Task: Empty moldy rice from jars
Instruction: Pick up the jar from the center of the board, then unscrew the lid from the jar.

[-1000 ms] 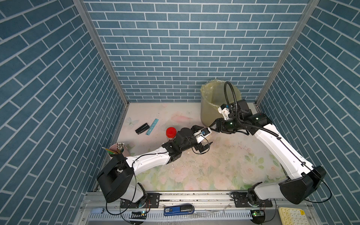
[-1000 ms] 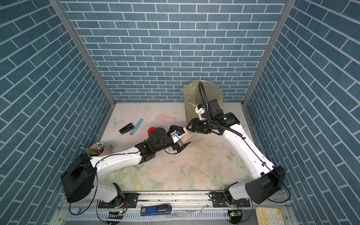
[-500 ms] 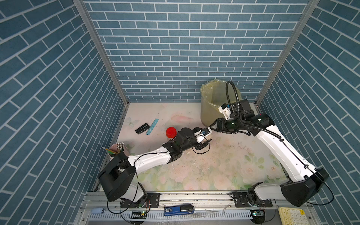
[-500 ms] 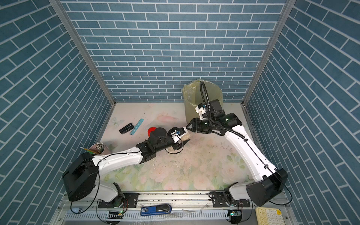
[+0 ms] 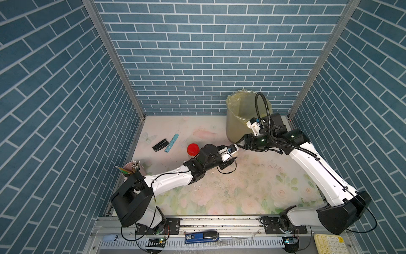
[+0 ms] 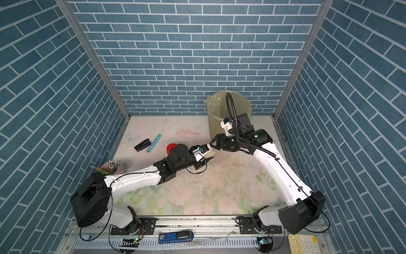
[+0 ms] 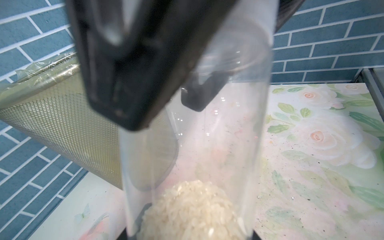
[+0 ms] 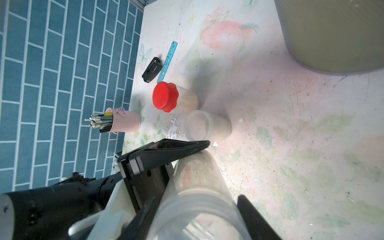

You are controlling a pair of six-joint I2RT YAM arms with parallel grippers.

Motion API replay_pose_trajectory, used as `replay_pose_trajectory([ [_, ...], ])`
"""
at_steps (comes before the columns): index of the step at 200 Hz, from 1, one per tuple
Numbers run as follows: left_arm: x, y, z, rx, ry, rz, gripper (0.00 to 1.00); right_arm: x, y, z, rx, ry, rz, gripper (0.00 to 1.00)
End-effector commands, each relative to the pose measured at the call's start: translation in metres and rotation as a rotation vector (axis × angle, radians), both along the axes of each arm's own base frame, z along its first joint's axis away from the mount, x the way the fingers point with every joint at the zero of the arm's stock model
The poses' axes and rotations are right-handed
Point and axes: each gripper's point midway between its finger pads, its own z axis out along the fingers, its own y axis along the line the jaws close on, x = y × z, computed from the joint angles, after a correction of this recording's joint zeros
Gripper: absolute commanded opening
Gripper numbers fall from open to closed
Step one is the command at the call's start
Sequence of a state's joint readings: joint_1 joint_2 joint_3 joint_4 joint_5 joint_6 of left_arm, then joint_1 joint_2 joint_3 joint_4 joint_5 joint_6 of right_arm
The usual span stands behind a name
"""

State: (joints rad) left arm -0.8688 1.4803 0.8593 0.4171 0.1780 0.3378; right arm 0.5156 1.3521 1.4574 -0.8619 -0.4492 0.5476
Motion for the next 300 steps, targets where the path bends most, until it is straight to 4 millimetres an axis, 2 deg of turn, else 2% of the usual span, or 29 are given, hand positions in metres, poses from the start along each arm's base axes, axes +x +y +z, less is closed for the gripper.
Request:
replay_pose_trajectory([
  [1, 0.005, 0.005, 0.0, 0.02, -0.037, 0.022, 0.35, -0.001, -0.008, 0.008, 0.005, -0.016, -0.044, 0.76],
  [33, 0.014, 0.016, 0.006, 0.055, -0.112, 0.086, 0.31, 0.004, -0.029, 0.021, 0.043, -0.04, -0.169, 0.82],
  [61, 0.02, 0.021, 0.013, 0.097, -0.2, 0.139, 0.31, 0.005, -0.055, 0.021, 0.114, 0.063, -0.303, 0.82],
  [71, 0.022, 0.021, 0.014, 0.126, -0.241, 0.158, 0.31, 0.003, -0.057, 0.02, 0.156, 0.111, -0.32, 0.82],
  [107, 0.026, 0.014, 0.007, 0.216, -0.344, 0.188, 0.3, -0.003, -0.048, 0.009, 0.248, 0.285, -0.337, 0.82],
  [124, 0.026, 0.01, 0.006, 0.217, -0.348, 0.183, 0.3, 0.001, -0.042, 0.007, 0.278, 0.321, -0.336, 0.86],
  [149, 0.026, 0.006, 0.005, 0.217, -0.352, 0.18, 0.3, 0.008, -0.04, 0.01, 0.298, 0.318, -0.354, 0.86],
  [213, 0.029, 0.004, 0.006, 0.218, -0.352, 0.19, 0.3, 0.01, -0.042, -0.012, 0.234, 0.336, -0.354, 0.85],
  [262, 0.029, 0.003, 0.006, 0.218, -0.35, 0.192, 0.3, 0.012, -0.024, -0.019, 0.253, 0.361, -0.296, 0.75],
  [300, 0.029, 0.004, 0.009, 0.215, -0.354, 0.194, 0.3, 0.011, -0.022, -0.023, 0.226, 0.365, -0.281, 0.7],
])
